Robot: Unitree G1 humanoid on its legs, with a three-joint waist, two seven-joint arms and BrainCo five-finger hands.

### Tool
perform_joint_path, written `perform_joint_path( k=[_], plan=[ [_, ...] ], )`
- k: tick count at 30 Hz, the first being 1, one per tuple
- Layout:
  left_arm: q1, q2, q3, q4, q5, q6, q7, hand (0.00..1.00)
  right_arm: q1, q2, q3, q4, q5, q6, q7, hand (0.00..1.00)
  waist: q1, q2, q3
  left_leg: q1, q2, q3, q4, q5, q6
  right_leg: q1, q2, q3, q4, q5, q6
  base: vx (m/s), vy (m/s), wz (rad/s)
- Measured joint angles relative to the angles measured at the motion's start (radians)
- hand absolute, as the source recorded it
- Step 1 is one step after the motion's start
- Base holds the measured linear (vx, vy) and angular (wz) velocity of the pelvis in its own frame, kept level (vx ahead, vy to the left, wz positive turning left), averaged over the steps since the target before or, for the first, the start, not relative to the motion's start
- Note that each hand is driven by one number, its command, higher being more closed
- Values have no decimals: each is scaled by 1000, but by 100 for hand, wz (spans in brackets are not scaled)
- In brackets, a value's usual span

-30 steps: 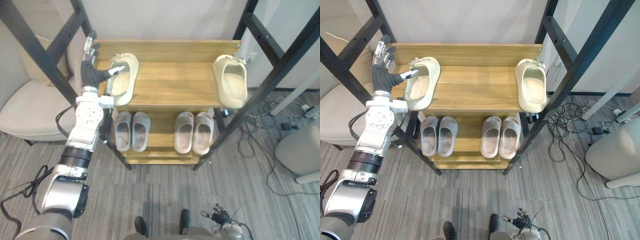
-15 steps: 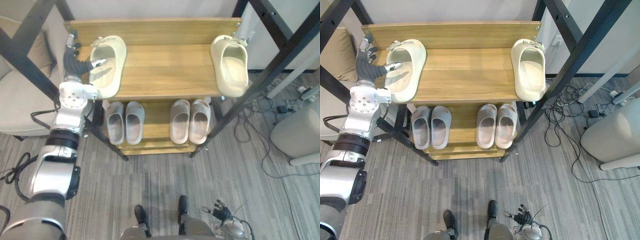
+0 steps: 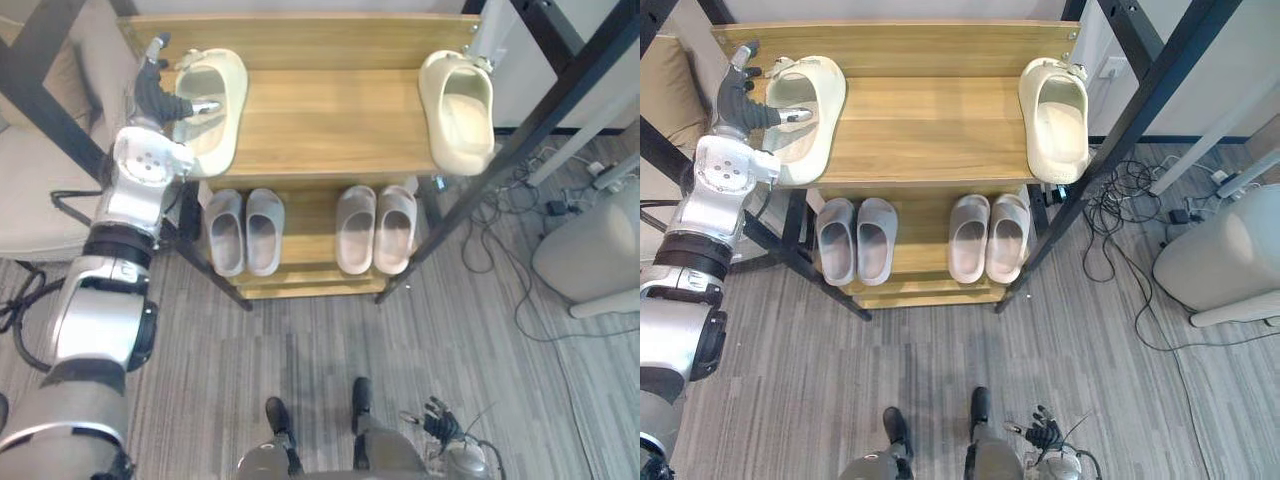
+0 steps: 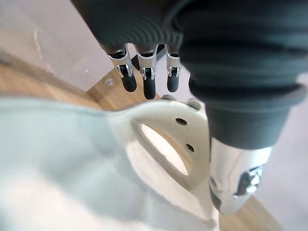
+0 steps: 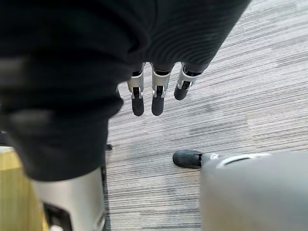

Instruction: Organize the slippers on the shoe rack

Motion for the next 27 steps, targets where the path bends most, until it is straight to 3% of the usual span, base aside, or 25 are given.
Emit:
perform_joint_path(
  k=[1, 8, 13, 15, 27],
  plan=[
    [-10, 0, -6, 10, 24, 4, 0, 100, 1, 3, 0, -5, 11, 0, 3, 0, 0, -4, -1, -2, 0, 4, 0, 1, 0, -6, 0, 3, 3, 1, 0, -53, 28, -11],
    [-95, -7, -39, 38, 153, 49, -2, 100, 28, 17, 2, -72, 60, -2, 24, 0, 0, -28, -11, -18, 1, 12, 0, 13, 0, -23, -1, 5, 5, 15, 1, -27, 24, -1],
    [-151, -28, -98, 44, 167, 52, -20, 100, 28, 34, 19, -82, 81, -3, 32, 0, -18, -53, -28, -19, 3, 12, 0, 13, 0, -24, -1, 13, 5, 23, 1, 9, 45, -1],
    [-153, -37, -97, 44, 167, 49, -19, 100, 29, 41, 49, -103, 98, -3, 31, 0, -32, -54, -29, -19, 5, 12, 0, 13, 0, -24, 0, 30, 4, 27, 1, 21, 58, -1],
    [-154, -146, -96, 50, 165, 62, -19, 100, 33, 64, 86, -111, 95, -3, 13, 0, -35, -45, -59, -18, 28, 14, 0, 15, -4, -22, 22, 72, -13, 51, 3, 6, 28, -2]
  ],
)
